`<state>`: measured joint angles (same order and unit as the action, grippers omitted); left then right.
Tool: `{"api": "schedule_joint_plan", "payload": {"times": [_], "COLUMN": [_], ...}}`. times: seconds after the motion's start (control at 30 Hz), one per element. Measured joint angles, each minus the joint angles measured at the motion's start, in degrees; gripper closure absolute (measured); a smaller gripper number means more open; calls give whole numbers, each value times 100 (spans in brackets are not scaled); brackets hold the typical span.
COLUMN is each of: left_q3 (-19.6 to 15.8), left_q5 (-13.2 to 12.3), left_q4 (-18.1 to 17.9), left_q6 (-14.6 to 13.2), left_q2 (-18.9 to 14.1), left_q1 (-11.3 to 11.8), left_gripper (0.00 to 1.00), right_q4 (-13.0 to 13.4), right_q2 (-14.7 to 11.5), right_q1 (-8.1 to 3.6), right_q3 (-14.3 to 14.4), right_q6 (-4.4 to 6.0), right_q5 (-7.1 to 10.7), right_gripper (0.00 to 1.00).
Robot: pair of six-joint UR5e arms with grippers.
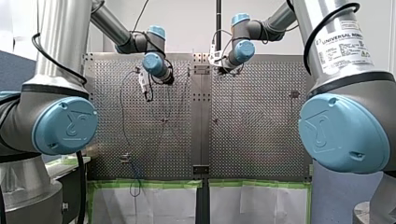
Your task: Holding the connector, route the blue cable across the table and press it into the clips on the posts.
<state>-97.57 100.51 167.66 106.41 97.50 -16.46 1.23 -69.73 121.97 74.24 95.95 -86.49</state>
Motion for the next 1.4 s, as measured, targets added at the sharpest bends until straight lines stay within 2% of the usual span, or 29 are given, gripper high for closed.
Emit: {"api": "schedule_joint_plan", "payload": {"times": [0.13,0.27,0.37,0.5,0.7,0.9,1.23,1.4], "left_q3": [-43,-112,-137,-141,-42,208,700,937], "left_q5": [-77,-242,-338,-327,-130,159,644,878], "left_q4": [-16,15,38,15,-199,-407,-26,206], "left_q6": [97,117,81,32,50,-4,-414,-528], "left_q2": [-196,-388,-444,-462,-463,-350,91,152], "left_q1": [-81,-274,-414,-601,-867,-1168,-1629,-1666], "left_gripper": [0,0,0,0,0,0,0,0], "right_q4": [-5,-6,-17,-34,-60,-64,-76,-77], "right_q2": [-12,-33,-43,-44,-46,-46,-40,-38], "right_q1": [-3,-34,-67,-89,-125,-168,-212,-233], "right_q3": [0,-30,-61,-74,-78,-79,-79,-77], "right_q6": [4,20,30,43,64,99,116,115], "right_q5": [0,4,6,2,-6,-12,-9,-9], "right_gripper": [100,100,100,100,100,100,100,100]}}
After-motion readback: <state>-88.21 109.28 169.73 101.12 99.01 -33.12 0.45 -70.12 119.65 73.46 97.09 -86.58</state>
